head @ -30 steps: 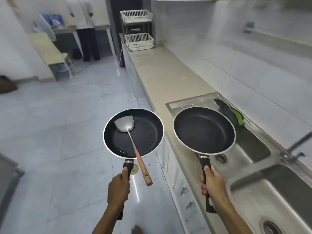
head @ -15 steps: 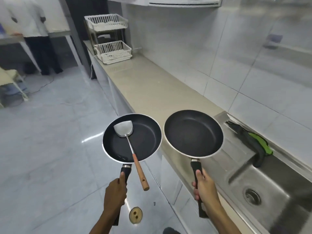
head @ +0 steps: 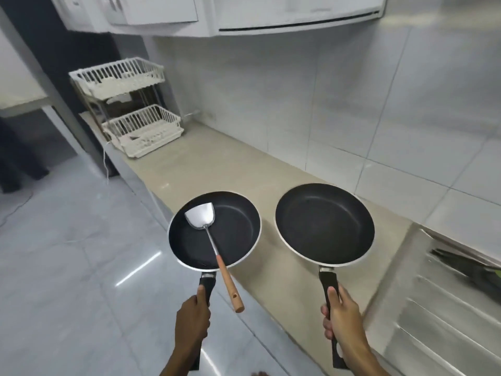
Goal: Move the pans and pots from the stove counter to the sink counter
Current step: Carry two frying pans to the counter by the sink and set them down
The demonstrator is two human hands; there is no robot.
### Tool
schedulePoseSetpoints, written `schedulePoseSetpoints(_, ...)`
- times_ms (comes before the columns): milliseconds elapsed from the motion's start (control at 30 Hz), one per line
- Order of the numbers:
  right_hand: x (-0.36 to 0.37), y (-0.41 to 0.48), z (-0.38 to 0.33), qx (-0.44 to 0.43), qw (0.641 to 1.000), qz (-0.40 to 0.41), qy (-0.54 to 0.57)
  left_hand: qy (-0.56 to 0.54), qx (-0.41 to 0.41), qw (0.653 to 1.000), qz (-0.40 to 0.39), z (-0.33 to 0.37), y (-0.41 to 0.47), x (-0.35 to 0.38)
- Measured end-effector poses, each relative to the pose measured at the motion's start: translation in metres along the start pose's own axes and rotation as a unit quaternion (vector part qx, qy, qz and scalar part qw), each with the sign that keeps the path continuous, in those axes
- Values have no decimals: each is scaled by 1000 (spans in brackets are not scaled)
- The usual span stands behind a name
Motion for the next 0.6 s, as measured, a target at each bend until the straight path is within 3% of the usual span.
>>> schedulePoseSetpoints(333, 127, 118, -49, 30, 993, 116, -3, 42, 110, 987, -105, 115, 244, 25)
schedulePoseSetpoints(600, 233, 180, -57, 54, 968, 235, 64, 101, 186, 954, -212, 168, 394, 60)
Point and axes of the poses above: each hand's wrist, its own y-axis towards the middle knuckle, its own x-axis out of the palm, z = x × y, the point moved 3 cm from there along y, towards the middle knuckle
